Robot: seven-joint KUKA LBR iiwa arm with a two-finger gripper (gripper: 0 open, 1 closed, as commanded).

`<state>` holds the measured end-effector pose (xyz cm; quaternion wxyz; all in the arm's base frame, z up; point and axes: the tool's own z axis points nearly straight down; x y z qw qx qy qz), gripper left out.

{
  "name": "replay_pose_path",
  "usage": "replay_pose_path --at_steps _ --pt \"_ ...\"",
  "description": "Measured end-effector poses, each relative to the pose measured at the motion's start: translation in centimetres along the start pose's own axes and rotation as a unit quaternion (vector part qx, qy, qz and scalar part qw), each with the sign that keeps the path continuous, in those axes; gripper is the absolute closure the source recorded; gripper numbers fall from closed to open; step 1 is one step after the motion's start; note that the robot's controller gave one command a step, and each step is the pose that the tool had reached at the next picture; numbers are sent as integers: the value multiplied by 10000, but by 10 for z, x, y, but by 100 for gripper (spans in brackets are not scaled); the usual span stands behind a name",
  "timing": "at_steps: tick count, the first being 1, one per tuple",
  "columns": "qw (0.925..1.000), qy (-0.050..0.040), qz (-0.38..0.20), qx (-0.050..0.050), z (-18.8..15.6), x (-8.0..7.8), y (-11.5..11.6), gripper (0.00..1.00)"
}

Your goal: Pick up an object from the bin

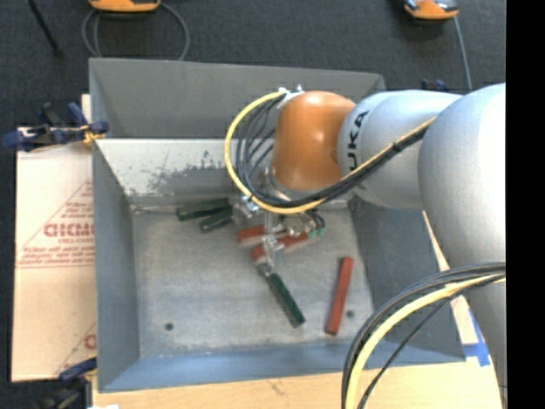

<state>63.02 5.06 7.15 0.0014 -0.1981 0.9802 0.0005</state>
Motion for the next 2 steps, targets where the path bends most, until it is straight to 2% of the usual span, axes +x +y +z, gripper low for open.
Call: replay_pose_path --at_steps 1,2 --pt "10000 -14 7 0 -1 -1 0 100" --pt "9998 -37 -206 30 -145 27 -9 100"
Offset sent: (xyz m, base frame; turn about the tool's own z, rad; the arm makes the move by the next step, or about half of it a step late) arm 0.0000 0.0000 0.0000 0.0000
